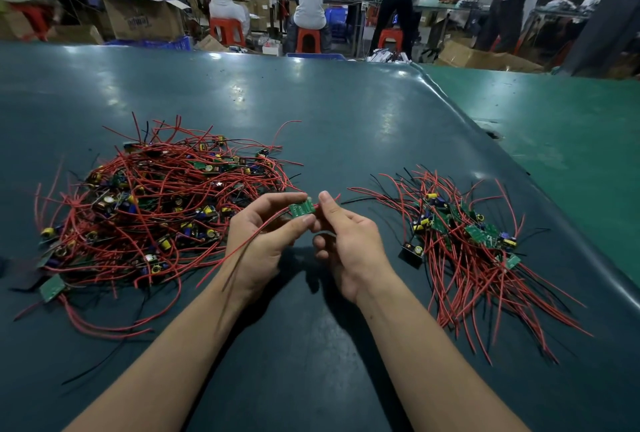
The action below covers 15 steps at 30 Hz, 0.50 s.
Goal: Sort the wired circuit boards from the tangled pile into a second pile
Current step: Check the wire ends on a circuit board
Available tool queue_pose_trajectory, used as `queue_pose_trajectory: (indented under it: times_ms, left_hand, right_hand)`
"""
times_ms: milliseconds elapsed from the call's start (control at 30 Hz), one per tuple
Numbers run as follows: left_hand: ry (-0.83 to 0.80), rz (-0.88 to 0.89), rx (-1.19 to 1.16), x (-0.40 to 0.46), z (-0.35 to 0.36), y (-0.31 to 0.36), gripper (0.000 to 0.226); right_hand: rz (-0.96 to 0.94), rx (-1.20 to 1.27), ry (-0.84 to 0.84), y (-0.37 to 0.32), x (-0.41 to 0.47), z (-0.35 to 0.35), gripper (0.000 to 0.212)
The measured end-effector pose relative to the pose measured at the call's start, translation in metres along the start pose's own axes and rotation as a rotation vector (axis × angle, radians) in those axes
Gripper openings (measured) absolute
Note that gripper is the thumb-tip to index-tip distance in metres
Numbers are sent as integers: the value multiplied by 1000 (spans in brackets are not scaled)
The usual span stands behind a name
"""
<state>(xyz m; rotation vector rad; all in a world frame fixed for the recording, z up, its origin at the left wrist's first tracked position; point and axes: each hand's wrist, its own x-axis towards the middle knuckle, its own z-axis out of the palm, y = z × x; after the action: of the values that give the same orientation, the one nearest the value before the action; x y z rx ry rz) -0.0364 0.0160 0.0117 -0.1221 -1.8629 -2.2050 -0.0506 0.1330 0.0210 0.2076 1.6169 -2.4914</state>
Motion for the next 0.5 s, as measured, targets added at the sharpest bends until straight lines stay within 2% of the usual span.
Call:
queue_pose_trajectory:
  times_ms: [133, 333, 500]
  left_hand:
    - [35, 21, 50, 1, 1, -1, 26]
    - [45, 14, 56, 1, 3, 0, 28]
    - [41, 19, 87, 0, 3, -1, 23]
  right_hand:
    - [-107, -127, 63, 0, 2, -2, 27]
    - [-134, -104, 64, -4, 3, -2, 22]
    - [-151, -84, 103, -3, 4, -2, 32]
